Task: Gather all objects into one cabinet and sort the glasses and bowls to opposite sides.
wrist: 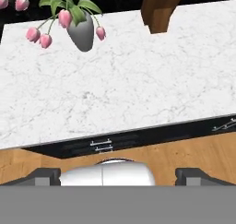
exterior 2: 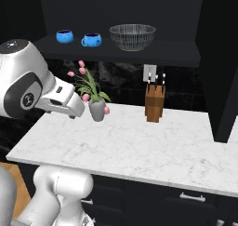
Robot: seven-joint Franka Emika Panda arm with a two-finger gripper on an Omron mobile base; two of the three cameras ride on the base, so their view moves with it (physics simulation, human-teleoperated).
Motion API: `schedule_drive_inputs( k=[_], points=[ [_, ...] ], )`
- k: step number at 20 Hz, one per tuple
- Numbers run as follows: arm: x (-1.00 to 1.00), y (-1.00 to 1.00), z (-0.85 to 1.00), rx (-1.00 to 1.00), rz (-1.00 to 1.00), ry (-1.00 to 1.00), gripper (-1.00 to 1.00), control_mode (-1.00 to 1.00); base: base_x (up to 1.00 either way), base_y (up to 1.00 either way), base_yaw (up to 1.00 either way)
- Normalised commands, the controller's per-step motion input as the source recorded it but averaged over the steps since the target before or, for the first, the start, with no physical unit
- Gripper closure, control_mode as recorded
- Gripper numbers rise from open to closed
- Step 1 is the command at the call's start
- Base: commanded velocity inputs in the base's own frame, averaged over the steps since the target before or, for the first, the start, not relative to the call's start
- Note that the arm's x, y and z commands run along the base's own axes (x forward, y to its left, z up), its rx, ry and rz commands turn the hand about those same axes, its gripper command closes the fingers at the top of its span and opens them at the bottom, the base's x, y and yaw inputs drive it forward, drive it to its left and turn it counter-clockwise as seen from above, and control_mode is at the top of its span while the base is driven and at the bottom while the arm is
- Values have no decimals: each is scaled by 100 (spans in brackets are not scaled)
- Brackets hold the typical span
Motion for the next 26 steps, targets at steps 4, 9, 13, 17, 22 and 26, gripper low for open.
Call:
schedule_drive_inputs(
  k=[4, 9, 13, 17, 22, 26],
  points=[
    [-44, 0, 20, 0, 3, 1, -100, -100, 0, 0, 0],
    [-40, 8, 3, 0, 15, 1, -100, -100, 0, 0, 0],
    [-31, 8, -2, 0, 12, 0, -100, -100, 0, 0, 0],
    [-5, 7, -3, 0, 4, 0, -100, -100, 0, 0, 0],
    [0, 0, 0, 0, 0, 0, -100, 100, 0, 7, 0],
    [0, 0, 0, 0, 0, 0, -100, 100, -22, 10, 0]
  ],
)
